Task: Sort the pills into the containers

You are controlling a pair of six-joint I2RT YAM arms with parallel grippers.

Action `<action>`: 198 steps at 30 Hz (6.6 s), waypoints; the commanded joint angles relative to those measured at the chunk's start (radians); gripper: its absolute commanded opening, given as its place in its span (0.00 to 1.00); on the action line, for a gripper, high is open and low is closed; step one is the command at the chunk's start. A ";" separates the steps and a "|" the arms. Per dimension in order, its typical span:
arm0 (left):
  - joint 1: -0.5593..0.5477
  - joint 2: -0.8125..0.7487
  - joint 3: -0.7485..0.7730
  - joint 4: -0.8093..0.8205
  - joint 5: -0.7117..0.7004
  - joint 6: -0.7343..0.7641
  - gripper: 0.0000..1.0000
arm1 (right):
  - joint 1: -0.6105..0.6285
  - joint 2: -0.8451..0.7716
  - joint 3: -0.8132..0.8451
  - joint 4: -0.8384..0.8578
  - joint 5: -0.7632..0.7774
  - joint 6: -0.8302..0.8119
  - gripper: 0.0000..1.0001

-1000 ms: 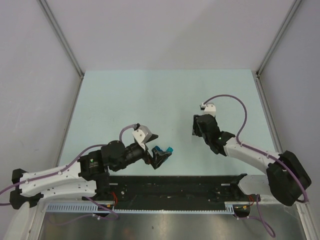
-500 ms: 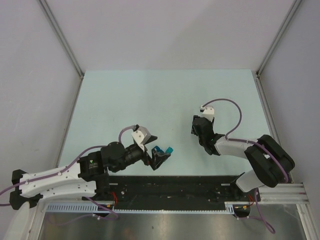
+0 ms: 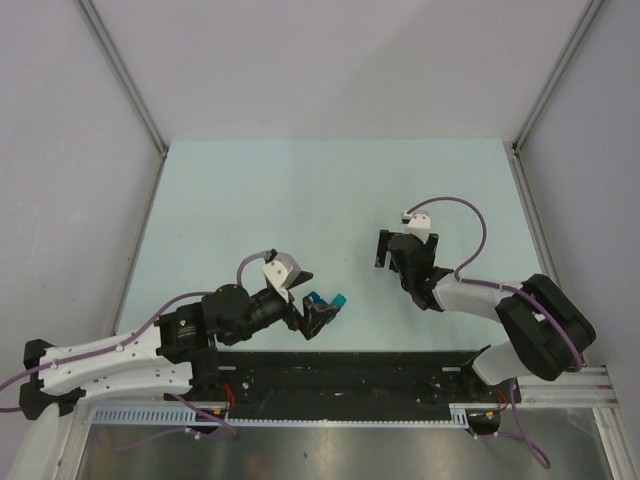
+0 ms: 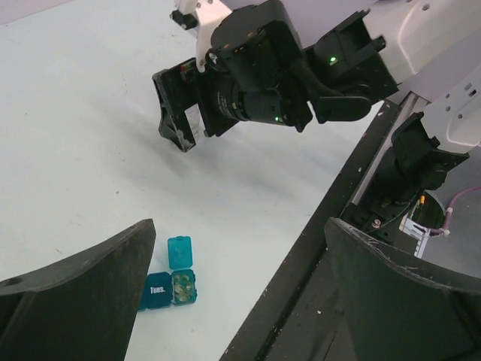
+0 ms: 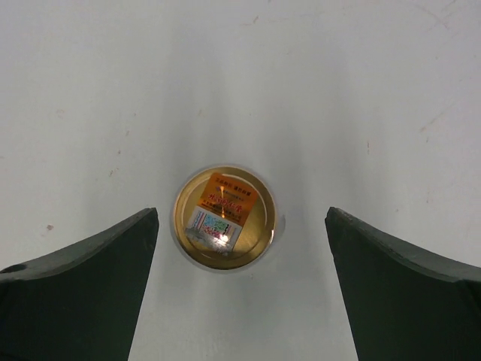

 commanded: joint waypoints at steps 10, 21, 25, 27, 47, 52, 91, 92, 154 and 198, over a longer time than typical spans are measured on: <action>0.169 -0.027 -0.030 0.005 0.008 -0.120 1.00 | 0.003 -0.336 0.181 -0.214 -0.041 -0.146 1.00; 0.415 0.212 -0.113 0.098 0.160 -0.189 0.95 | 0.367 -0.497 0.266 -0.598 -0.009 0.047 0.95; 0.418 0.266 -0.197 0.213 0.186 -0.227 0.96 | 0.466 -0.533 0.162 -0.588 0.043 0.143 0.82; 0.419 0.293 -0.241 0.267 0.190 -0.246 0.91 | 0.483 -0.553 0.104 -0.572 0.028 0.172 0.71; 0.516 0.431 -0.344 0.450 0.258 -0.261 0.68 | 0.330 -0.548 -0.137 -0.335 -0.211 0.347 0.42; 0.516 0.459 -0.363 0.483 0.278 -0.264 0.64 | 0.275 -0.550 -0.151 -0.318 -0.277 0.369 0.34; 0.516 0.576 -0.455 0.632 0.359 -0.282 0.49 | 0.270 -0.416 -0.151 -0.212 -0.365 0.384 0.19; 0.516 0.573 -0.458 0.632 0.359 -0.284 0.48 | 0.270 -0.390 -0.151 -0.198 -0.369 0.381 0.17; 0.516 0.602 -0.478 0.660 0.384 -0.292 0.47 | 0.378 -0.025 -0.085 0.153 -0.692 0.246 0.00; 0.516 0.619 -0.472 0.668 0.391 -0.293 0.47 | 0.456 0.050 0.059 -0.317 -0.426 0.239 0.00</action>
